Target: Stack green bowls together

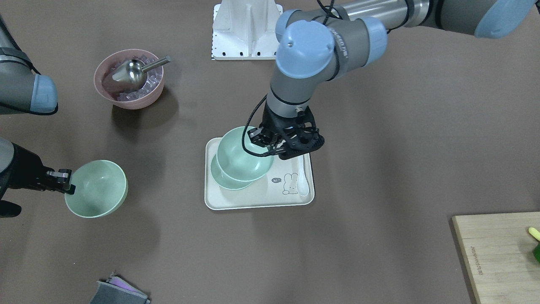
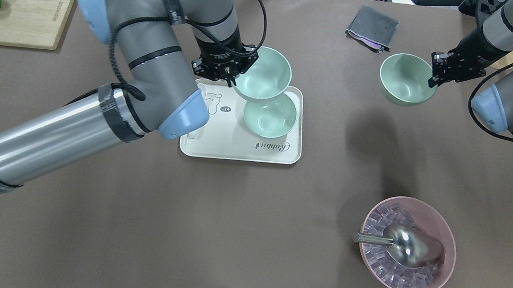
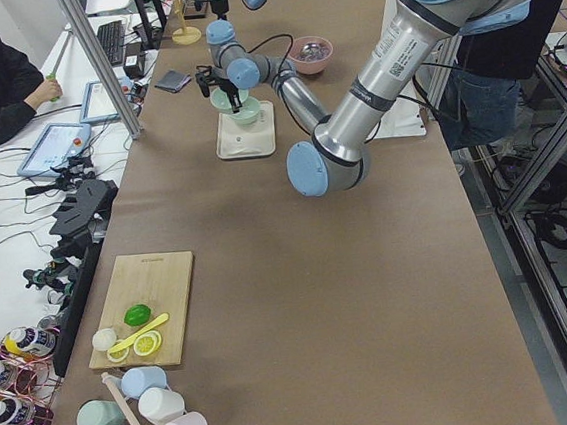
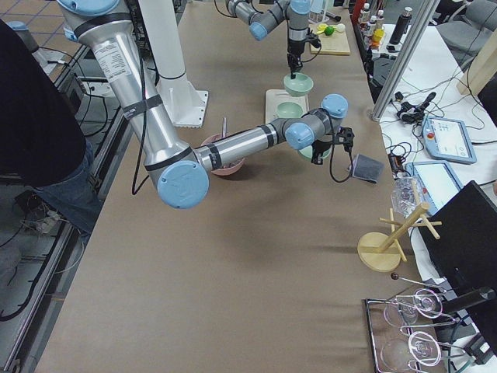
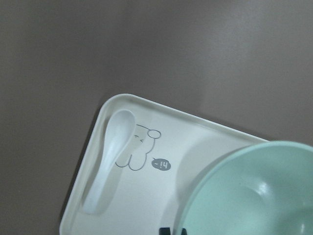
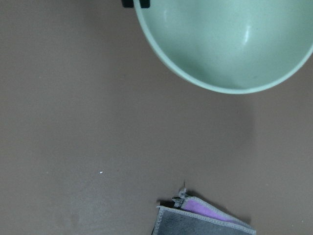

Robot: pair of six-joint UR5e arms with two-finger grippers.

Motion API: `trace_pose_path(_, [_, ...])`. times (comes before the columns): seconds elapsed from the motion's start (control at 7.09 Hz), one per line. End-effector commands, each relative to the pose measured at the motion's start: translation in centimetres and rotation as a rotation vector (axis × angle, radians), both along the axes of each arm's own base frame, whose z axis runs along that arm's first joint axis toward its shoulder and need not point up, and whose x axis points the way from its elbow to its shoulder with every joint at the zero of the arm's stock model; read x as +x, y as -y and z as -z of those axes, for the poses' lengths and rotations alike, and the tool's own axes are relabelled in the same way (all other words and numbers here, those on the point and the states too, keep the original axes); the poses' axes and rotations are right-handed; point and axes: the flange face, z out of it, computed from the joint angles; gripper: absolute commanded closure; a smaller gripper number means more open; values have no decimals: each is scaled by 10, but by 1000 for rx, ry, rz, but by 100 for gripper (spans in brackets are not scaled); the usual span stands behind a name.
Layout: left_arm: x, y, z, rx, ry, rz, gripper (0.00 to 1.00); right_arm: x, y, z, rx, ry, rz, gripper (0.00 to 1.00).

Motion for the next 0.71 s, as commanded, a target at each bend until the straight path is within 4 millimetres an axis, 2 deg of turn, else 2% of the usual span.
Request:
trace_pose_path(0.0, [42,-6,9,-26,42,-37,100,4,1,0,-1,4,-3,100])
trace_pose_path(0.28, [58,6,-13,-16,28,-39,100,4,1,1,-1,6,-4,100])
trace_pose_path(0.56, [57,9,-30,41,-41,-34,100,5,1,3,1,8,-5,100])
